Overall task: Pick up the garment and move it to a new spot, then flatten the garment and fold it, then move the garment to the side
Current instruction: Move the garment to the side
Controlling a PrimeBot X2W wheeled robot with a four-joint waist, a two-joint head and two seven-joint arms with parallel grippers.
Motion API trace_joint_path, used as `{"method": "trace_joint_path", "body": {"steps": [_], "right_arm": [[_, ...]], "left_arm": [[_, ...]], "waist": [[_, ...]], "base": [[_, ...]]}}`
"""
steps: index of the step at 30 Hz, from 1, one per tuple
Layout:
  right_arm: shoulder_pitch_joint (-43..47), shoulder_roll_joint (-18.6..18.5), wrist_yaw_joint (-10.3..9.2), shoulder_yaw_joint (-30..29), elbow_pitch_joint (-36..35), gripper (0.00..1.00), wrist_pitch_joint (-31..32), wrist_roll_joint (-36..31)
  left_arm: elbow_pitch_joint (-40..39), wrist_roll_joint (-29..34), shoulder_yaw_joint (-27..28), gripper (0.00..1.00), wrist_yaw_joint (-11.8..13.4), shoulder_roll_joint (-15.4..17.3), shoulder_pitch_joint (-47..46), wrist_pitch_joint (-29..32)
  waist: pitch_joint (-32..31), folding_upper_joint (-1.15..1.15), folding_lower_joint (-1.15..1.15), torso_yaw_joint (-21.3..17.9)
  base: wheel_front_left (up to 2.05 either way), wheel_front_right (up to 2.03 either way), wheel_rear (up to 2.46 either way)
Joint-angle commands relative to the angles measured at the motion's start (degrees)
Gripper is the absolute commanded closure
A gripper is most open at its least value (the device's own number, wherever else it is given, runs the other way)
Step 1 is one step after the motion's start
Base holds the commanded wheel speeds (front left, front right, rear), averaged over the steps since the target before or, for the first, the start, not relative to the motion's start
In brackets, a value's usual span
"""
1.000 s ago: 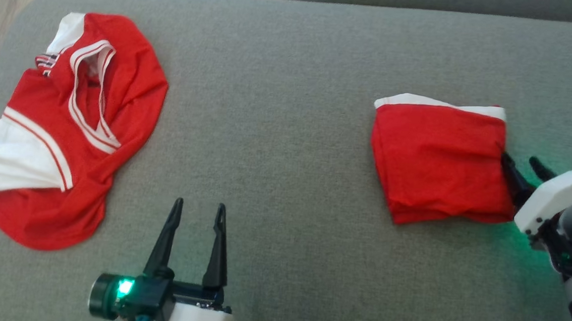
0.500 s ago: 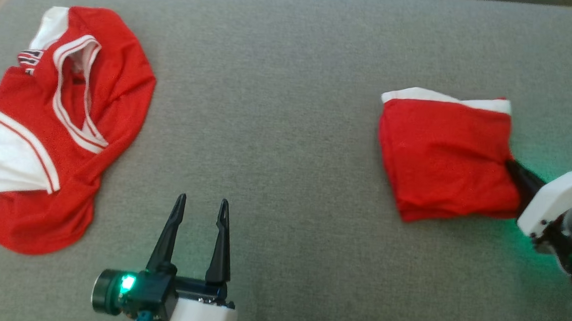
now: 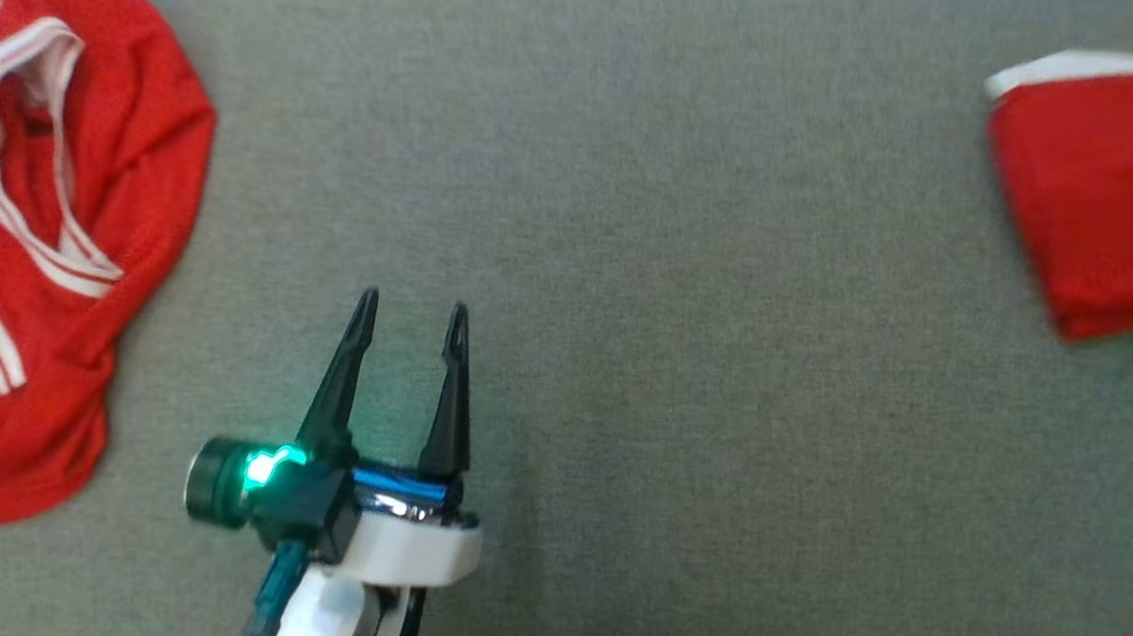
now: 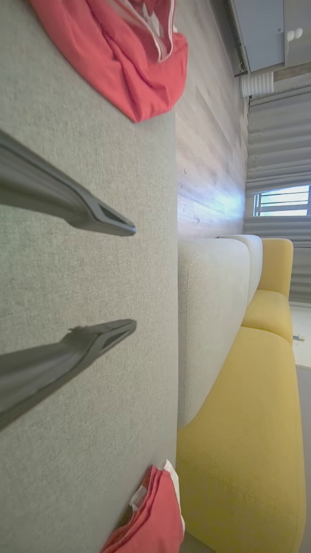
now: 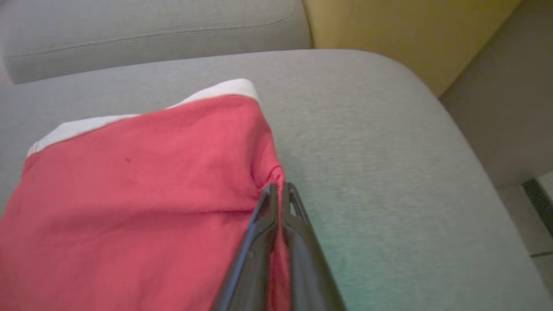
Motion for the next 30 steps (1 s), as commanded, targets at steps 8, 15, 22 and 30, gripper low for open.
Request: {"method": "trace_joint_path", "body": {"steps": [8,15,22,30], "right_arm": [[-3.6,-8.5,-0.05,-5.6,1.8,1.0,-1.5,-5.6],[-4.1,-8.2,-0.05,-10.9,4.3,0.0,-6.4,-14.3],[-1.9,3.0,-0.05,-11.8,2.4,0.0,-13.9,-22.5],[9.0,17.3,-0.05,-5.3,-3.0,0.0,-20.7,-21.2]], "left_arm": [[-1.6,1.4,0.7,0.0,-0.7,-0.2,-5.6,-0.5],[-0.6,1.1,0.3,0.0,-0.9,-0.2,-7.0,-0.5],[0.8,0.5,0.4,0.0,-0.8,-0.2,-4.3,-0.5],[1.7,-0.3,2.8,0.0,0.1,-0.2,2.6,-0.5]], "waist": [[6.5,0.0,-0.01,-1.3],[5.4,0.0,-0.01,-1.4],[-2.8,0.0,-0.01,-1.4],[-14.7,0.0,-0.01,-0.4]], "base": [[0.0,0.0,0.0],[0.0,0.0,0.0],[0.0,0.0,0.0],[0.0,0.0,0.0]]}}
